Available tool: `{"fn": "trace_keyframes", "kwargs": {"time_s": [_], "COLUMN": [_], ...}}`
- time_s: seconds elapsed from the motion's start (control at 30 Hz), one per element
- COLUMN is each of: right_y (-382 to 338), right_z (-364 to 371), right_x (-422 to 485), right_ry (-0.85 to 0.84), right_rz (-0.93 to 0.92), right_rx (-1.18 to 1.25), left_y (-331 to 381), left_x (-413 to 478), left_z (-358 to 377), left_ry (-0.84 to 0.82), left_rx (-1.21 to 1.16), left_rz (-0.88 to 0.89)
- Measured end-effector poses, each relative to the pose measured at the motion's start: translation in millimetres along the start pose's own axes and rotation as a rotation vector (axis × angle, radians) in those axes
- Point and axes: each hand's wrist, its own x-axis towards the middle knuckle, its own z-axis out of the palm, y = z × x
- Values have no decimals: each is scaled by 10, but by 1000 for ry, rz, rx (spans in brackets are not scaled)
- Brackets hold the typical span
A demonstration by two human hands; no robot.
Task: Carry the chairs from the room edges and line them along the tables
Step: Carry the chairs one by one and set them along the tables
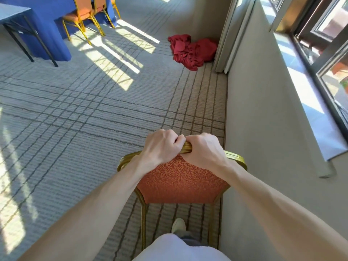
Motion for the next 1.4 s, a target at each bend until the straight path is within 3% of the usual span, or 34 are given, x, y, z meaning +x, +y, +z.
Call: {"fn": "trace_keyframes", "kwargs": {"time_s": [0.27, 0.47, 0.67, 0.87, 1.17, 1.4], "right_y": [427, 726, 956, 1173, 1626, 2036], "right_z": [661, 502, 433, 247, 163, 133], "right_x": [279, 940, 1444, 2023, 3458, 4776], "right_ry": [-65, -71, -20, -97, -106, -173], "right_rz": [27, -61, -117, -117, -80, -40], "right_rx": [-24, 79, 101, 111, 65, 62], "left_y": [-234, -299, -405, -557, -972, -1408], "left_x": [232, 774, 1337, 1916, 3402, 4731], "left_z": [545, 503, 460, 448, 346, 231], "left_ry": [-159, -68, -36, 54, 82, -105], "left_rx": [20, -102, -46, -27, 1, 38], "left_rz": [-118, -146, -194, -186, -267, -220]}}
